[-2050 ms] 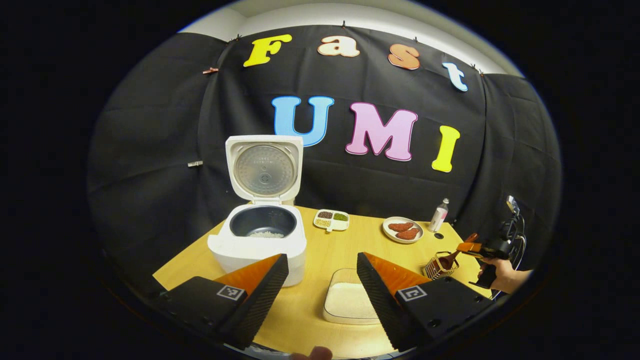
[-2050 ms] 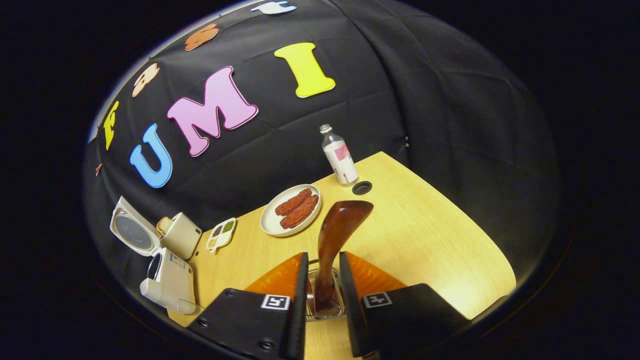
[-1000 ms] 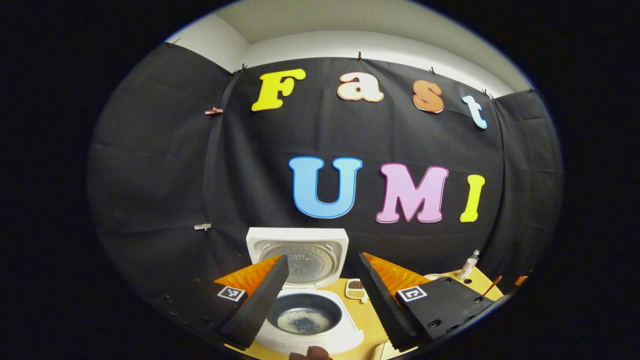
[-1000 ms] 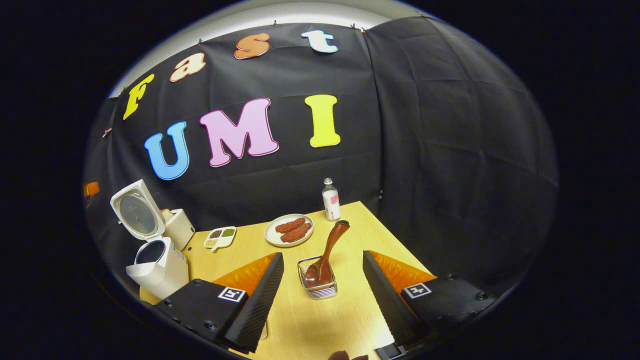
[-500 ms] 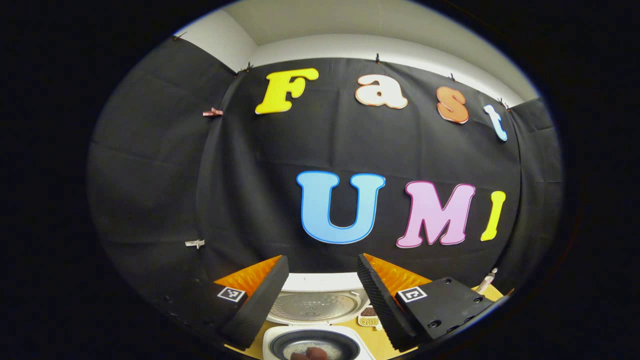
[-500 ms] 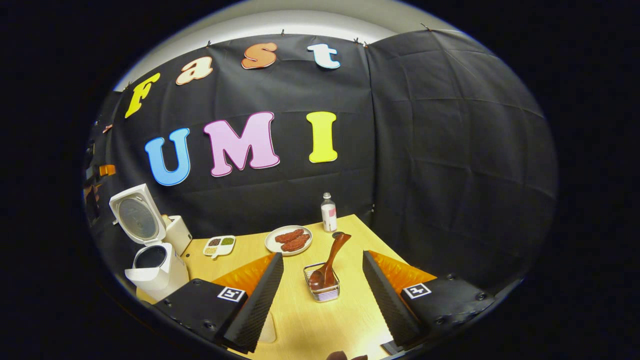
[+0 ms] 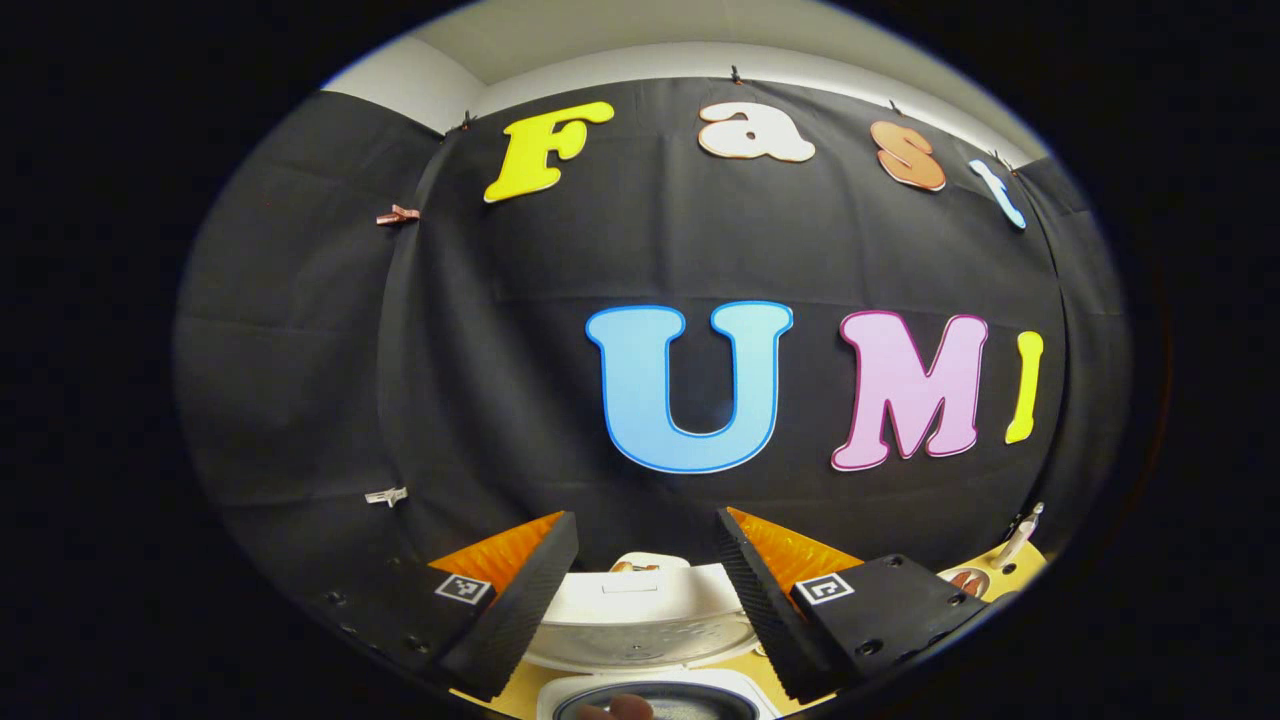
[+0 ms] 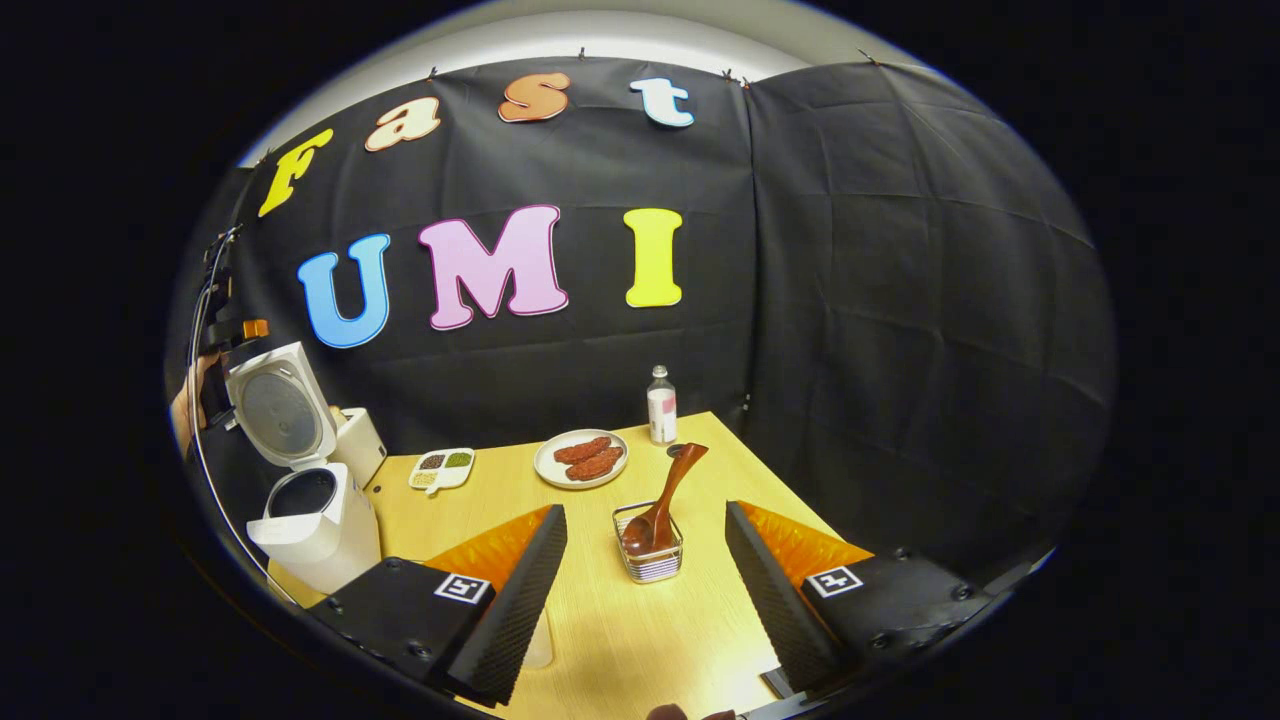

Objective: Close the left gripper, press the button to open the rice cooker; take a wooden spoon from the chopstick holder with the right hand, scoop a spoonful of rice and pour it into the rice cooker, then put the wooden spoon back into the chopstick holder.

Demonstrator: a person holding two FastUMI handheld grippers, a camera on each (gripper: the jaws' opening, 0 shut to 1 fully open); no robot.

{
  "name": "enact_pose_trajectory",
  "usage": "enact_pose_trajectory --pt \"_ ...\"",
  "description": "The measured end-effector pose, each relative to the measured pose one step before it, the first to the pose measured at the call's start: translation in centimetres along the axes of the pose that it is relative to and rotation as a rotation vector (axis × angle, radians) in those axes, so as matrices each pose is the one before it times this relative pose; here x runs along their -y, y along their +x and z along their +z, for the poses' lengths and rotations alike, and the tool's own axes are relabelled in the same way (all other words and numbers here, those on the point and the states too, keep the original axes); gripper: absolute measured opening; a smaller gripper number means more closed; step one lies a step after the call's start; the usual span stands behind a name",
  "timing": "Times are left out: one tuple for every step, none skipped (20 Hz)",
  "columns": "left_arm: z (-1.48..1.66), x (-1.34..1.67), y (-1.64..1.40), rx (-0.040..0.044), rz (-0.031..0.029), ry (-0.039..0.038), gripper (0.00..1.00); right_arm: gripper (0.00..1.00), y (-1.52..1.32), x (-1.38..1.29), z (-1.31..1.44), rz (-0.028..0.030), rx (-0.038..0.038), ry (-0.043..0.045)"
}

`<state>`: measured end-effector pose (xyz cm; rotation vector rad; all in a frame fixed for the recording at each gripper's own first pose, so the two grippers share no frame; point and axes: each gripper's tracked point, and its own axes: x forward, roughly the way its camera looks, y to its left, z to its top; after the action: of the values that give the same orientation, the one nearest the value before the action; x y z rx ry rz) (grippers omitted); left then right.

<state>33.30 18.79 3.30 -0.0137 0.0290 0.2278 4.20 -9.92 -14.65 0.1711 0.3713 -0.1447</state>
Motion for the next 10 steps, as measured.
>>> enact_pose_trajectory --pt "-0.687 -0.366 0.361 -0.01638 0.01464 -0.00081 0.95 0.99 -0.256 -0.236 -0.163 0.00480 -0.00415 0.00617" --pt "-0.649 -0.357 0.328 -0.01975 0.01354 -0.00454 0.95 0.99 -0.121 -0.272 -0.205 0.00652 -0.00242 0.00257" --pt "-0.889 -0.274 0.230 -0.02646 0.00900 -0.01060 0.95 0.99 -0.242 -0.086 -0.187 0.00173 -0.00266 -0.00314" --pt "-1.002 -0.150 -0.040 -0.02813 0.00667 -0.01315 0.95 0.99 -0.271 -0.022 -0.155 0.00037 0.00025 -0.00617" --pt "0.216 0.235 -0.507 0.01182 -0.00103 0.00842 0.97 0.99 -0.254 -0.129 -0.242 0.00204 -0.00229 -0.00677" --pt "-0.021 0.172 -0.183 -0.00551 0.00282 0.02446 0.98 0.99 -0.177 -0.042 -0.281 0.00239 -0.00479 -0.00777" --pt "-0.127 -0.028 -0.400 0.00494 0.01079 0.02192 0.97 0.99 -0.045 0.074 -0.263 -0.00055 -0.00889 -0.00788" --pt "-0.137 0.167 -0.690 0.01215 0.00847 0.01235 0.98 0.99 0.005 0.056 -0.176 0.00062 -0.00755 -0.00253" --pt "-0.176 0.132 -0.937 0.00773 0.00317 -0.00372 0.98 0.99 -0.064 0.007 0.029 0.00130 -0.00367 0.00447" --pt "-0.221 0.136 -1.030 0.00290 -0.00321 -0.01358 0.98 0.99 -0.022 -0.038 0.150 0.00467 0.00008 0.00708"
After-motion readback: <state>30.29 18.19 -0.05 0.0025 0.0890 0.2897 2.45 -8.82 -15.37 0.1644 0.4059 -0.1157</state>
